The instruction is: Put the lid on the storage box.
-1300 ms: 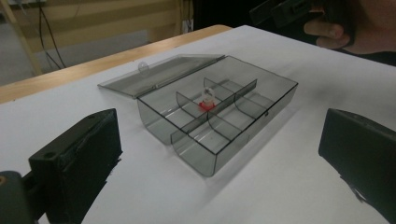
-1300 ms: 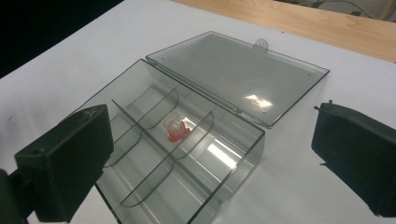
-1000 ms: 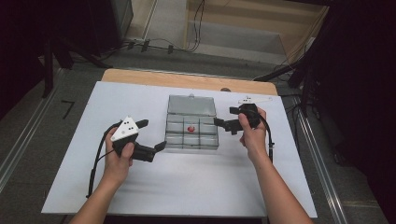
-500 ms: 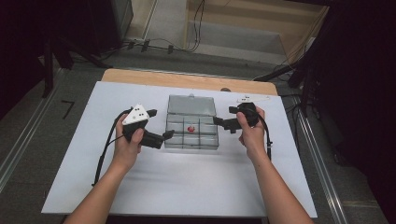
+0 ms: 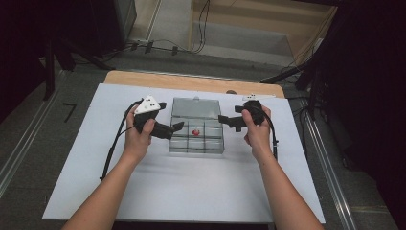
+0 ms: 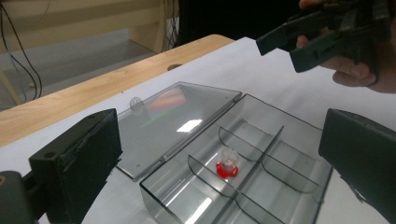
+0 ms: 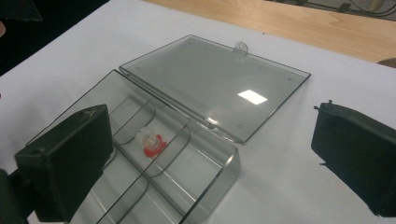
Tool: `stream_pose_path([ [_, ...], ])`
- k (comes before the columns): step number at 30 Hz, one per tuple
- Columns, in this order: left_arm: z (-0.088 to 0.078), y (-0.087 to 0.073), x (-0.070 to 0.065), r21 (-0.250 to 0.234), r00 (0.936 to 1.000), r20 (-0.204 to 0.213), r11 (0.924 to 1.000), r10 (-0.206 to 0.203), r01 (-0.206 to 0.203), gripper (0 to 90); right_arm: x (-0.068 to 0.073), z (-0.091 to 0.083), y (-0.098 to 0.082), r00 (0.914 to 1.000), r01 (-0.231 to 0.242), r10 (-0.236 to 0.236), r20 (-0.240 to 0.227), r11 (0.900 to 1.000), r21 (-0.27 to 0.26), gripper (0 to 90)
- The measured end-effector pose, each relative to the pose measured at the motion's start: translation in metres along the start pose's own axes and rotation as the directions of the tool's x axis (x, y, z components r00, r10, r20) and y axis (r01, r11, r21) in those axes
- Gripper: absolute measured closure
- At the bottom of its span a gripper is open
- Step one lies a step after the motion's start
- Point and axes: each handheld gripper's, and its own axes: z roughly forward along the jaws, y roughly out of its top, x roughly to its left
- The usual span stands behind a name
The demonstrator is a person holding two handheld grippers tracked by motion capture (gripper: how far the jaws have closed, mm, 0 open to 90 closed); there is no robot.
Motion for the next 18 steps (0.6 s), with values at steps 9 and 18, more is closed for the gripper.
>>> stream_pose_path([
  [9,0.019,0.007,0.018,0.033,0.9990,-0.015,0.9986,-0.042,0.042,0.0,-0.006,0.006,0.007,0.9999,-0.015,0.015,0.004,1.000,0.004,0.0],
  [18,0.037,0.013,0.035,0.080,0.9920,-0.006,0.9888,-0.126,0.126,0.8,-0.012,0.017,0.012,0.9990,-0.045,0.045,-0.009,0.999,0.012,0.0],
])
